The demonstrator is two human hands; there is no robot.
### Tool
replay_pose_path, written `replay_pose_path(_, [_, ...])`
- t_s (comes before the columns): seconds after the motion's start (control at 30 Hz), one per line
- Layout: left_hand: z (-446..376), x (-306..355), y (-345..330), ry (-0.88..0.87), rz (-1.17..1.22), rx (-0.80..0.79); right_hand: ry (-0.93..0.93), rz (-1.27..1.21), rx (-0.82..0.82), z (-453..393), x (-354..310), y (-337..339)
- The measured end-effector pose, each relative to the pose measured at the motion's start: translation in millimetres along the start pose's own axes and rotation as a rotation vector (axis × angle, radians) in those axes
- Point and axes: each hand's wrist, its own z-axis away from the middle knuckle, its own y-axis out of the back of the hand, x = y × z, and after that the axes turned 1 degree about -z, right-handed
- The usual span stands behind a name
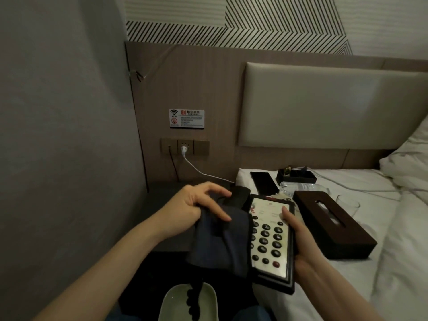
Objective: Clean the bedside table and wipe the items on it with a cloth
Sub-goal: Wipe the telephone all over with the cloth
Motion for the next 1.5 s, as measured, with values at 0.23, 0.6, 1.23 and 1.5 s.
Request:
replay_pose_path(0.23, [1,-24,-13,0.427,0.123,0.277,-0.003,-0.012,0.028,0,-1,3])
replay_pose_path(0.6, [22,-26,0,0.778,0.997,0.277,-0.001,-0.005,0.032,4,8,2])
replay_pose_path(1.23, [-16,7,-45,0.216,-0.522,0.063,-0.006,0.061,-0.117,4,23,-16])
replay_pose_path(1.5, [47,6,-69,0.165,-0.569,-0.004,0.082,-0.009,-0.014,3,10,-8])
